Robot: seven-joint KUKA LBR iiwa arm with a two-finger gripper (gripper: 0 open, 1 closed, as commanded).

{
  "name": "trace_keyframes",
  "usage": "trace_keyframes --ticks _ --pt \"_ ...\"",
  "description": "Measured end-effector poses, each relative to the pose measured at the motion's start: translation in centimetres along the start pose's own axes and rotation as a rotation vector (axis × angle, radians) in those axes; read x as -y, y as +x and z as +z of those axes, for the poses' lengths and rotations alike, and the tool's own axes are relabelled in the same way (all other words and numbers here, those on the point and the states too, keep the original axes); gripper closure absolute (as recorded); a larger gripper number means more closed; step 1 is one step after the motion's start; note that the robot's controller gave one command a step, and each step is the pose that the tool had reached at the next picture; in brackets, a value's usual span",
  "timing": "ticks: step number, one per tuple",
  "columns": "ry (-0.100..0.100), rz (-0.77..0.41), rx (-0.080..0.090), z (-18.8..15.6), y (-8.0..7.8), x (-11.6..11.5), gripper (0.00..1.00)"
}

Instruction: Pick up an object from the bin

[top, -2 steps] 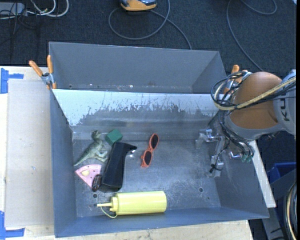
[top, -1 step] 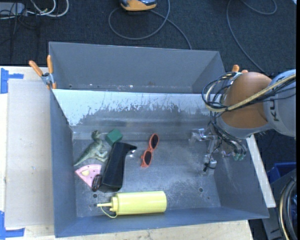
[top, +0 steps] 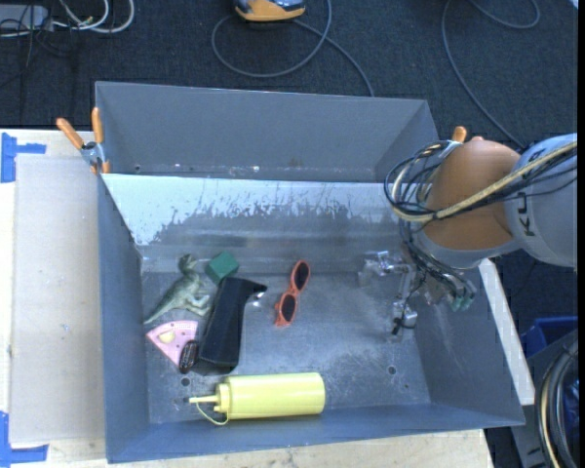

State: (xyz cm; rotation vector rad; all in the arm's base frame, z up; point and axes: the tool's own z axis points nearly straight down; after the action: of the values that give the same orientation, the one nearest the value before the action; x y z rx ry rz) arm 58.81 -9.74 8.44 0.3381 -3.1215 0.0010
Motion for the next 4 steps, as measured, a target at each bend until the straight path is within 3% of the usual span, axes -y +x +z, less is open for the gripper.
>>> trace_keyframes --ticks 1,2,3,4 --pt "-0.005 -0.066 -0.001 0.3 -0.7 -3.6 0.00" --pt "-0.001 -0.060 0.004 0.4 -0.2 -4.1 0.00" --pt "-0.007 0.015 -0.008 -4.5 0.0 -7.2 0.00" --pt "0.001 -0.020 0.014 -3.8 -3.1 -11.4 0.00"
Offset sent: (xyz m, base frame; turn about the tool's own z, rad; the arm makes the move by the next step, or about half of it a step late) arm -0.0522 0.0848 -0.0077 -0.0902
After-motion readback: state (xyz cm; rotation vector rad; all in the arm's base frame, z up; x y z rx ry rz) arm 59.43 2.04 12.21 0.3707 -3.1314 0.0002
